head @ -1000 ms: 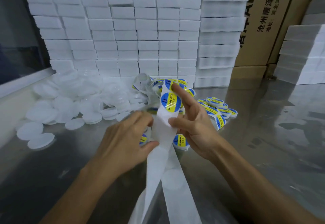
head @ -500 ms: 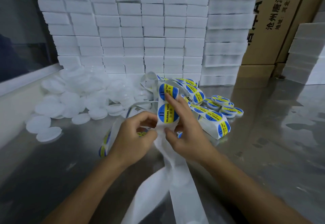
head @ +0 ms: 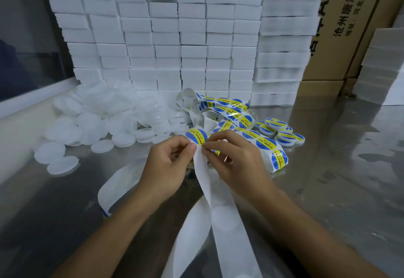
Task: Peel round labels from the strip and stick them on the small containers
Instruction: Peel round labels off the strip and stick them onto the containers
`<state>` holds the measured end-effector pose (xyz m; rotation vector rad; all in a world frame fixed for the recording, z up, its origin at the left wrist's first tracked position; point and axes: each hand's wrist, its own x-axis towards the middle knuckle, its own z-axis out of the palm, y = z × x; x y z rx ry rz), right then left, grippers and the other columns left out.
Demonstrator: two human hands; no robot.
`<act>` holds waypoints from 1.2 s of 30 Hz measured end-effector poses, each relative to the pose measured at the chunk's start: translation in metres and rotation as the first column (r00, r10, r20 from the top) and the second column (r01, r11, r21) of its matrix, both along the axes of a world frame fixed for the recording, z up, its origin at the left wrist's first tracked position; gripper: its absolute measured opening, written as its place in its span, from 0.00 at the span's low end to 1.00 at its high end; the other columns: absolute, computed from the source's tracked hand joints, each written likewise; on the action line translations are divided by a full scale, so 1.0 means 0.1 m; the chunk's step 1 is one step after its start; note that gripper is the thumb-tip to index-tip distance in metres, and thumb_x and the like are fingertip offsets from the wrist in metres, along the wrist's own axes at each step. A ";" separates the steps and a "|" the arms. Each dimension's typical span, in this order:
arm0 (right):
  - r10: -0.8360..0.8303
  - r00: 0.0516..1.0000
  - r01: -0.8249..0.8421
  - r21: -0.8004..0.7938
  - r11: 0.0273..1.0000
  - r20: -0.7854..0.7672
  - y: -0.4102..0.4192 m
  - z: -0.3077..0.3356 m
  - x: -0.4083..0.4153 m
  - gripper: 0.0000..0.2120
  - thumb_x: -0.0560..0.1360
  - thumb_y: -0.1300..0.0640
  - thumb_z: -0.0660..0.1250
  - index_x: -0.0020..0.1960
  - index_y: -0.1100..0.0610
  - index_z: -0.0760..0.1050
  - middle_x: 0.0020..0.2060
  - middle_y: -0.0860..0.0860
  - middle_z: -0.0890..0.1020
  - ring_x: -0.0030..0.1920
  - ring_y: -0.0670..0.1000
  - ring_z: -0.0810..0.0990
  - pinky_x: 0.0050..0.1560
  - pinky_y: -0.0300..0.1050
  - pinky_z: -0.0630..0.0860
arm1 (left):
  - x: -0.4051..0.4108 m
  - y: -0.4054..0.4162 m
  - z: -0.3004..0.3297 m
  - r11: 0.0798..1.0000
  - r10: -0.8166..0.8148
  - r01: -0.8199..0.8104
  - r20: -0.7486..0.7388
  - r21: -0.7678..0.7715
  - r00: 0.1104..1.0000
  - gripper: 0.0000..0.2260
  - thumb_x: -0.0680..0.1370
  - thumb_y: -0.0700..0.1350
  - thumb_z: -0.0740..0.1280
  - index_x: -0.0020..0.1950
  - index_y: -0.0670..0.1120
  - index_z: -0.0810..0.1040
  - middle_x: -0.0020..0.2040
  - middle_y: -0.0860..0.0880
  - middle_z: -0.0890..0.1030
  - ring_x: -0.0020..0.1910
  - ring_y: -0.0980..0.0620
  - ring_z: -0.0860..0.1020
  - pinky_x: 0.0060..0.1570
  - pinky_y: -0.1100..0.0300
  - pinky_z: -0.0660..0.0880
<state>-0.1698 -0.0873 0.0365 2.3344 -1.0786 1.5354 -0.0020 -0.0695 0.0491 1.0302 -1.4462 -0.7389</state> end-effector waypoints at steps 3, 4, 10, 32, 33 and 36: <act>-0.062 0.996 0.055 -0.096 0.994 -0.063 0.02 0.02 0.03 0.04 0.76 0.58 0.72 0.48 0.56 0.84 0.45 0.50 0.84 0.34 0.49 0.80 0.29 0.50 0.76 | -0.01 0.01 0.00 0.999 0.001 0.001 0.051 -0.039 0.999 0.14 0.77 0.36 0.67 0.38 0.54 0.81 0.38 0.55 0.84 0.38 0.60 0.81 0.45 0.65 0.78; -0.078 0.994 0.068 -0.125 0.990 -0.078 0.02 0.02 0.03 0.03 0.75 0.58 0.72 0.47 0.56 0.84 0.44 0.50 0.84 0.33 0.50 0.80 0.27 0.49 0.76 | -0.01 0.01 0.00 0.999 0.004 -0.001 0.064 -0.044 0.998 0.14 0.77 0.36 0.68 0.39 0.54 0.81 0.39 0.56 0.84 0.39 0.60 0.81 0.46 0.65 0.78; -0.119 0.985 0.091 -0.206 0.974 -0.127 0.04 0.02 0.05 0.04 0.75 0.57 0.71 0.45 0.58 0.84 0.43 0.51 0.84 0.30 0.51 0.79 0.25 0.47 0.73 | 0.00 0.02 -0.01 0.996 0.007 0.006 0.142 -0.093 0.990 0.10 0.77 0.38 0.68 0.40 0.52 0.81 0.39 0.51 0.83 0.38 0.52 0.80 0.45 0.56 0.79; -0.121 0.992 0.111 -0.173 0.979 -0.044 0.07 0.01 0.08 0.04 0.73 0.58 0.71 0.42 0.59 0.81 0.40 0.50 0.83 0.28 0.50 0.77 0.24 0.48 0.72 | -0.04 0.07 0.01 0.993 -0.115 0.115 0.000 0.021 0.993 0.09 0.73 0.37 0.73 0.39 0.52 0.83 0.33 0.50 0.83 0.34 0.58 0.79 0.40 0.63 0.78; -0.123 0.992 0.115 -0.166 0.979 -0.039 0.06 0.01 0.08 0.04 0.73 0.58 0.71 0.42 0.59 0.81 0.40 0.50 0.83 0.28 0.50 0.77 0.24 0.48 0.72 | -0.05 0.07 0.01 0.995 -0.100 0.100 -0.003 0.017 0.995 0.10 0.73 0.37 0.73 0.39 0.52 0.83 0.34 0.49 0.83 0.34 0.58 0.79 0.40 0.63 0.78; -0.133 0.991 0.129 -0.129 0.983 -0.027 0.07 0.02 0.08 0.04 0.73 0.59 0.69 0.41 0.59 0.79 0.38 0.50 0.81 0.28 0.49 0.76 0.24 0.49 0.72 | -0.05 0.08 0.02 0.998 -0.057 0.057 0.027 0.009 0.998 0.12 0.74 0.35 0.72 0.38 0.53 0.83 0.33 0.52 0.83 0.33 0.59 0.79 0.38 0.66 0.77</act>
